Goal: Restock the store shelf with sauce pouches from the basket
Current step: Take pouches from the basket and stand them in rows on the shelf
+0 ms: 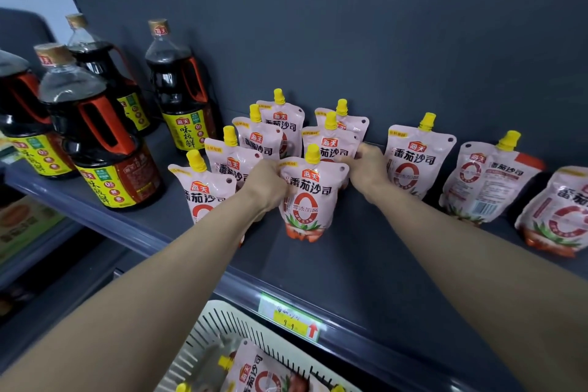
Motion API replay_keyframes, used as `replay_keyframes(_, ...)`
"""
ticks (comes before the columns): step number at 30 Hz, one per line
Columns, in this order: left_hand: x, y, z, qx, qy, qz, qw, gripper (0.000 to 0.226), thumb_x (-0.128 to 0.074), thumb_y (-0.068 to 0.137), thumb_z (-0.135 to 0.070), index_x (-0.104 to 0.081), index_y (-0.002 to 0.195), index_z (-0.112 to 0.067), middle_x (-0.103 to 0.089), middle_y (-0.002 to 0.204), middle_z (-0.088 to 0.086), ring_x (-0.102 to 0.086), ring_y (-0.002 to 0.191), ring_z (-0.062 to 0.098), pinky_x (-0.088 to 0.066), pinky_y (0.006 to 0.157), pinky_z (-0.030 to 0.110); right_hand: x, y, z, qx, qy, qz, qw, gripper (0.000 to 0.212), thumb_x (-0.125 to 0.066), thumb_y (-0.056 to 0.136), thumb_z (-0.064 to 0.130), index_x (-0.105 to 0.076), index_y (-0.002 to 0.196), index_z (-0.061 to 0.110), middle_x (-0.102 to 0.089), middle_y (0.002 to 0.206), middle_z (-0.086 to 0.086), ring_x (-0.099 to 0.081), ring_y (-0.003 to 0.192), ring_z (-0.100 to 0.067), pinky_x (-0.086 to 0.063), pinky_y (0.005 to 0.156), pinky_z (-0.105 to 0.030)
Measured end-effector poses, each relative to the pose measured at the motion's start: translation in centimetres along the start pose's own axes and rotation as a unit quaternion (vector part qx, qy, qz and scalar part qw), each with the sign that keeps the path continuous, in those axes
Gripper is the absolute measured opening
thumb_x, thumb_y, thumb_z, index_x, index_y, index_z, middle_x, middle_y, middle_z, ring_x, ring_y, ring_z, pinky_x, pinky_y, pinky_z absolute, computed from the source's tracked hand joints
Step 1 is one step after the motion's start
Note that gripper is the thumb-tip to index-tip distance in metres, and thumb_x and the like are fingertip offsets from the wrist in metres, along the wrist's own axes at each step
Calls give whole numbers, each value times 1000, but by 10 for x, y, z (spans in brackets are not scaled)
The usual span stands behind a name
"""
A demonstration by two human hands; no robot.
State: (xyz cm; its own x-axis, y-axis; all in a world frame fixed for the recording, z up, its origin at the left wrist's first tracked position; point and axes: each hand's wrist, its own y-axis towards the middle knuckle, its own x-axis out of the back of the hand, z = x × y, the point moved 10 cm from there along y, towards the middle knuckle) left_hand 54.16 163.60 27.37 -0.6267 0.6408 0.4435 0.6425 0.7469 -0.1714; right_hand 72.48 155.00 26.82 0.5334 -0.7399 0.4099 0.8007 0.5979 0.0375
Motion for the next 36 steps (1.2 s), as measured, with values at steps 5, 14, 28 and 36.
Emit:
replay_keyframes(5,-2,10,-6,-2,-3,-14,1000,31,-54,80,15,-66,105,2,-69,104,18,-65,101,32,-54,86,37,5,-9,5,23,-37,18,999,26,-59,88,2,-67,112,8,-70,112,-8,-64,103,-24,-53,86,-35)
replay_keyframes(14,-3,16,-18,-2,64,-70,995,36,-54,81,6,-59,117,1,-67,113,16,-62,107,33,-51,93,37,27,-23,7,31,-38,-2,999,33,-57,92,4,-59,124,4,-65,123,-11,-60,114,-23,-46,90,-25)
replay_keyframes(28,-5,22,-20,15,46,-73,996,45,-58,82,4,-53,126,-2,-61,124,16,-55,118,33,-45,102,44,47,-50,18,51,-62,-42,996,27,-54,94,7,-63,119,4,-66,121,-10,-61,111,-20,-41,87,-19)
replay_keyframes(36,-5,-5,-30,-24,105,-78,991,44,-53,87,-2,-41,128,7,-55,124,25,-55,113,39,-45,92,40,46,-78,30,76,-82,-39,993,25,-53,94,6,-63,117,5,-67,119,-9,-61,109,-18,-41,87,-19)
